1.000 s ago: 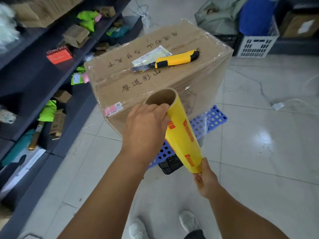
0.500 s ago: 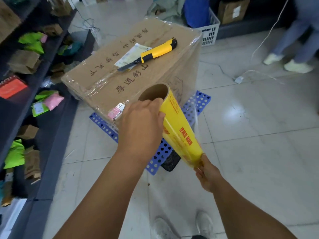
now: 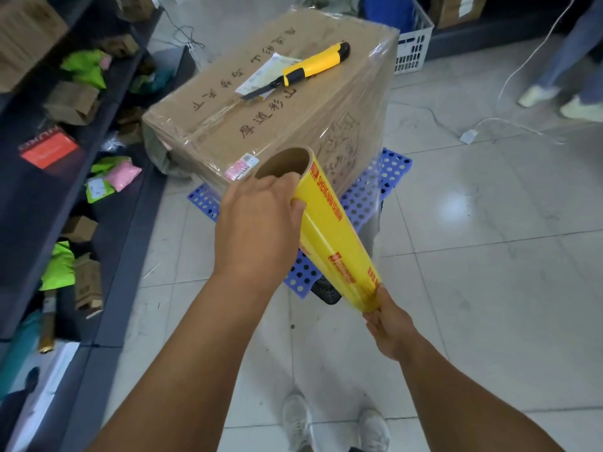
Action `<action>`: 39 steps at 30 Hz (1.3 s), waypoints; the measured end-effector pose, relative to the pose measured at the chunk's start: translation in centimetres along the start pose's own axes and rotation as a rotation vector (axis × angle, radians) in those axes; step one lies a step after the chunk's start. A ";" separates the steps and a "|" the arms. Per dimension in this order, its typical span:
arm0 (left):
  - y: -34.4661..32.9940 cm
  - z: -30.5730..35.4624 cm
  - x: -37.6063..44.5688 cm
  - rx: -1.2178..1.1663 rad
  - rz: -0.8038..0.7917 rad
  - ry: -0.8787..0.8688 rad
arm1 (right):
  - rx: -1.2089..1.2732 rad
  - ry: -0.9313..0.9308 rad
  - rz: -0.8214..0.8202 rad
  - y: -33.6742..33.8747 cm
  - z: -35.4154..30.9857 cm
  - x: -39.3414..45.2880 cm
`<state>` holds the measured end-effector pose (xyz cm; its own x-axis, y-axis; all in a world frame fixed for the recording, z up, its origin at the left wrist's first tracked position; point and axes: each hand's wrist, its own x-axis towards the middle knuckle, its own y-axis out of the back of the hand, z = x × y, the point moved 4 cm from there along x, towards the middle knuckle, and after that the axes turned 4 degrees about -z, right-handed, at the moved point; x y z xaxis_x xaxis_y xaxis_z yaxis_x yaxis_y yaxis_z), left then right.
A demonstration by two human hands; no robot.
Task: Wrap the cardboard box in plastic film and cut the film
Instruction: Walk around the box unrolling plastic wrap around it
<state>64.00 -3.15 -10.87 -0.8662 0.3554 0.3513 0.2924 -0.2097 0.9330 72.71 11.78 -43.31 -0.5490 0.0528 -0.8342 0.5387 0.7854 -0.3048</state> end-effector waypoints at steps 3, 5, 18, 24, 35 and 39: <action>0.6 -0.6 -1.1 -0.004 0.013 0.003 | 0.006 0.006 0.007 -0.4 1.0 -0.8; 1.0 -1.5 -1.9 -0.003 0.019 0.017 | 0.007 0.007 0.008 -0.7 1.9 -1.1; 3.9 -8.6 -5.5 0.010 0.054 -0.163 | 0.137 0.044 0.095 -7.5 9.8 -3.6; 4.9 -12.5 -6.5 -0.046 0.031 -0.200 | 0.173 0.085 0.145 -11.4 12.5 -4.0; 4.7 -18.9 -6.0 -0.037 0.041 -0.376 | 0.198 0.097 0.216 -18.2 15.8 -2.9; 4.3 -21.0 -5.5 -0.053 0.012 -0.403 | 0.246 0.096 0.194 -21.1 16.4 -1.7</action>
<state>61.47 -25.12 -10.45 -0.6313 0.6793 0.3741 0.2707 -0.2591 0.9272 72.73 -14.99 -42.98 -0.4725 0.2538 -0.8440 0.7710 0.5830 -0.2563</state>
